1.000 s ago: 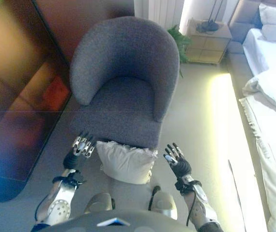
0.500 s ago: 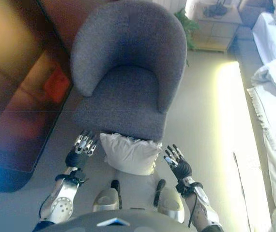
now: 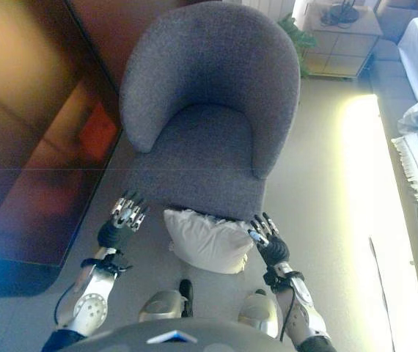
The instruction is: Pick up the cushion and take it to the sofa
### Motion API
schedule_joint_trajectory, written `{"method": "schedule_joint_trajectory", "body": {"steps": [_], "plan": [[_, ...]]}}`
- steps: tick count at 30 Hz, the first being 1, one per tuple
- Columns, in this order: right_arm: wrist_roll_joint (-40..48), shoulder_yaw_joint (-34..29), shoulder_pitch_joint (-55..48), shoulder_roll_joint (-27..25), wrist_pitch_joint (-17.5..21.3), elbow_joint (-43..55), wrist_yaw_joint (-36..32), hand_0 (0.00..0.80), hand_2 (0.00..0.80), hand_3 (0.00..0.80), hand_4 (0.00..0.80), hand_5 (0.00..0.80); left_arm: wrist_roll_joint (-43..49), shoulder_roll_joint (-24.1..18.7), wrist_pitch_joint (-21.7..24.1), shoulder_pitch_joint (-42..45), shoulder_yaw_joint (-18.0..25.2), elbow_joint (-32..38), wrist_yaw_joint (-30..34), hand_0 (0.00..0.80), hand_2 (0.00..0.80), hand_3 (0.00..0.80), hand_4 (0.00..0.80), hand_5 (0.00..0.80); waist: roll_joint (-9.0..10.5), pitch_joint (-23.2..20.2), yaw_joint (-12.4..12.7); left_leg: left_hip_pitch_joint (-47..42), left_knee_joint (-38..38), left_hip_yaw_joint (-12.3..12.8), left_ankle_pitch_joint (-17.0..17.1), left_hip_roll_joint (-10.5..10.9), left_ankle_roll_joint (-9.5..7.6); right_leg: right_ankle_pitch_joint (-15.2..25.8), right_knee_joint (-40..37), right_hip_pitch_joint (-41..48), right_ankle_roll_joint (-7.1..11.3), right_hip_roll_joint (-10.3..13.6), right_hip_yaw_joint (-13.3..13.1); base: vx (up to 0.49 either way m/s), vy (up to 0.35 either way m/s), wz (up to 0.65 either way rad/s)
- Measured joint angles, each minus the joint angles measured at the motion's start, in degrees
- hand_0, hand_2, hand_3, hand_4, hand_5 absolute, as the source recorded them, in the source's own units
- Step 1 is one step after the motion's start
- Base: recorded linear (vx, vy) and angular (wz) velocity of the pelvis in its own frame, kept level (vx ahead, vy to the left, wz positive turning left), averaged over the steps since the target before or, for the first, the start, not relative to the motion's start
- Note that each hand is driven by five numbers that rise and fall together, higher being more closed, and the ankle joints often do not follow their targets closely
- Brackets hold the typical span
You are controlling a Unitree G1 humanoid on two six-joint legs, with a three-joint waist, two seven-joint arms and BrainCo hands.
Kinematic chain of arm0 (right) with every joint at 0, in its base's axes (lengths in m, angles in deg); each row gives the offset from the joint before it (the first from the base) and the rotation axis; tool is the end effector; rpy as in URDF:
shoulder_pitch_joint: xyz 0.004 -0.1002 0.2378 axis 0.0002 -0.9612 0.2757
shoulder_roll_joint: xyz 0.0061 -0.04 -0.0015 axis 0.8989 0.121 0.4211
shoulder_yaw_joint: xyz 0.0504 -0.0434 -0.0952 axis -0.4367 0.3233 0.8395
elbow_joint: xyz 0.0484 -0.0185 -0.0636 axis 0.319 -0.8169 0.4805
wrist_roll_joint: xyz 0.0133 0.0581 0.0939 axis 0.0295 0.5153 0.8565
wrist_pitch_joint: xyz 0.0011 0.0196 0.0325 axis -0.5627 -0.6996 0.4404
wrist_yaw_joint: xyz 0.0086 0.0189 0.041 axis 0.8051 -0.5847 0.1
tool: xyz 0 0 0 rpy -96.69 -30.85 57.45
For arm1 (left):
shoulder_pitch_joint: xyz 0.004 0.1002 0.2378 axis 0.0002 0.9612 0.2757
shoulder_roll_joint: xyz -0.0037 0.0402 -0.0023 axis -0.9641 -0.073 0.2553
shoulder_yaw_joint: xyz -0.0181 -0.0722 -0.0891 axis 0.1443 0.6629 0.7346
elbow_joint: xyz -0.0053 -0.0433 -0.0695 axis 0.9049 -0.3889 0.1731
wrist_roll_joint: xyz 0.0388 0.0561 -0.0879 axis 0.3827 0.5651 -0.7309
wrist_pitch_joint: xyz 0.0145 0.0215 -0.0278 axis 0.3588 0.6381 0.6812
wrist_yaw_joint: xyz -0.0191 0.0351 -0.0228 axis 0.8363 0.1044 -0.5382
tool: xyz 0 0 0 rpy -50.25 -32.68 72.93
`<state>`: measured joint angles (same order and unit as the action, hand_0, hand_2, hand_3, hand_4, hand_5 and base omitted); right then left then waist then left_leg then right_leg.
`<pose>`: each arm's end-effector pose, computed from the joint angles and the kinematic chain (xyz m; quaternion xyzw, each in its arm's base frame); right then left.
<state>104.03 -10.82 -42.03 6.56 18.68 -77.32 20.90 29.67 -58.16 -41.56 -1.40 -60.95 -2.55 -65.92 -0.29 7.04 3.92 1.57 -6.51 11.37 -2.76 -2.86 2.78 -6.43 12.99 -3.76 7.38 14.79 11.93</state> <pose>0.1187 -0.1865 -0.0644 0.3214 0.1968 0.0103 0.9262 0.1447 0.2060 -0.0310 -0.2786 0.1047 -0.0139 0.9546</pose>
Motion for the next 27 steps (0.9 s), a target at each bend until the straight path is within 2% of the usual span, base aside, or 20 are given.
{"method": "schedule_joint_trajectory", "body": {"steps": [2,3,4,9,13,18,21,24,27], "plan": [[-0.77,0.42,1.04,0.02,0.13,-0.19,-0.01,0.000,0.000,0.000,0.000,0.000,1.11,-1.50,0.02,-0.06,-0.01,0.00,-1.01,0.000,0.000,0.000,0.000,0.000,0.89,-0.46,0.06,-0.11,0.07,1.33,-0.10,-0.21,0.02,0.39,-0.50,-0.67,-0.08,0.06,0.14,-0.065,-0.111,-0.34],[-1.45,0.94,2.12,0.01,0.55,-0.98,0.04,0.000,0.000,0.000,0.000,0.000,1.11,-2.65,0.06,-0.33,-0.01,-0.07,-1.77,0.000,0.000,0.000,0.000,0.000,1.40,-0.39,-0.11,0.08,0.00,2.10,-0.18,-0.73,0.18,1.61,-1.29,-1.01,0.77,-0.47,-0.15,-0.104,-0.121,-0.43],[-1.73,1.32,3.28,0.06,0.77,-1.87,0.31,0.000,0.000,0.000,0.000,0.000,1.11,-3.54,0.07,-0.86,-0.05,-0.25,-2.40,0.000,0.000,0.000,0.000,0.000,1.72,-0.10,-0.11,0.28,-0.29,2.67,-0.20,-1.09,0.31,1.87,-1.45,-1.45,0.34,-0.73,-0.39,-0.124,-0.132,-0.35],[-1.62,1.92,5.56,-0.33,0.85,-2.35,2.47,0.000,0.000,0.000,0.000,0.000,1.10,-2.22,-0.47,-6.14,-0.67,-2.63,-4.81,0.000,0.000,0.000,0.000,0.000,2.08,0.07,-0.49,1.89,-0.68,2.45,0.18,-2.70,0.82,5.74,-7.55,0.29,-0.40,-3.11,0.11,0.036,-0.062,-0.08],[-1.56,1.88,5.42,-0.14,0.84,-2.33,2.44,0.000,0.000,0.000,0.000,0.000,1.10,-0.34,-0.93,-4.56,-1.04,-2.62,-4.73,0.000,0.000,0.000,0.000,0.000,2.34,0.16,-0.55,-0.63,1.44,2.35,0.73,-2.52,1.06,6.97,-10.98,3.68,-0.25,-3.59,0.81,0.071,-0.004,0.04],[-1.66,1.92,5.14,0.09,0.84,-2.33,2.31,0.000,0.000,0.000,0.000,0.000,1.16,-0.28,-2.37,-3.22,-1.23,-2.63,-3.63,0.000,0.000,0.000,0.000,0.000,2.82,-0.01,-0.44,-2.94,3.65,2.30,1.43,-2.02,1.10,7.43,-12.79,5.78,0.11,-3.63,1.22,0.034,-0.003,0.03],[-4.73,2.04,5.85,0.09,0.90,-2.28,2.60,0.000,0.000,0.000,0.000,0.000,2.98,-1.02,-3.63,-3.80,-2.13,-2.62,-3.57,0.000,0.000,0.000,0.000,0.000,3.08,-0.23,-0.33,-3.83,4.29,2.39,1.44,-1.87,1.10,7.47,-13.33,6.79,0.20,-3.62,1.32,0.024,-0.016,0.00],[-4.17,2.05,6.54,0.02,0.76,-1.06,2.21,0.000,0.000,0.000,0.000,0.000,-0.73,-1.13,-6.99,-5.12,-1.84,-1.60,-0.29,0.000,0.000,0.000,0.000,0.000,3.19,-0.35,-0.37,-5.04,5.14,2.40,1.63,-1.78,1.23,7.65,-14.32,8.08,0.32,-3.67,1.44,0.052,-0.041,0.01],[3.28,1.93,6.58,0.29,-0.12,1.91,-3.84,0.000,0.000,0.000,0.000,0.000,-10.87,-0.08,-12.59,-5.13,-1.94,1.46,7.98,0.000,0.000,0.000,0.000,0.000,3.19,-1.02,-0.44,-6.23,6.07,2.37,1.75,-1.65,1.33,7.80,-15.46,9.47,0.45,-3.74,1.73,0.027,-0.043,0.01]]}}
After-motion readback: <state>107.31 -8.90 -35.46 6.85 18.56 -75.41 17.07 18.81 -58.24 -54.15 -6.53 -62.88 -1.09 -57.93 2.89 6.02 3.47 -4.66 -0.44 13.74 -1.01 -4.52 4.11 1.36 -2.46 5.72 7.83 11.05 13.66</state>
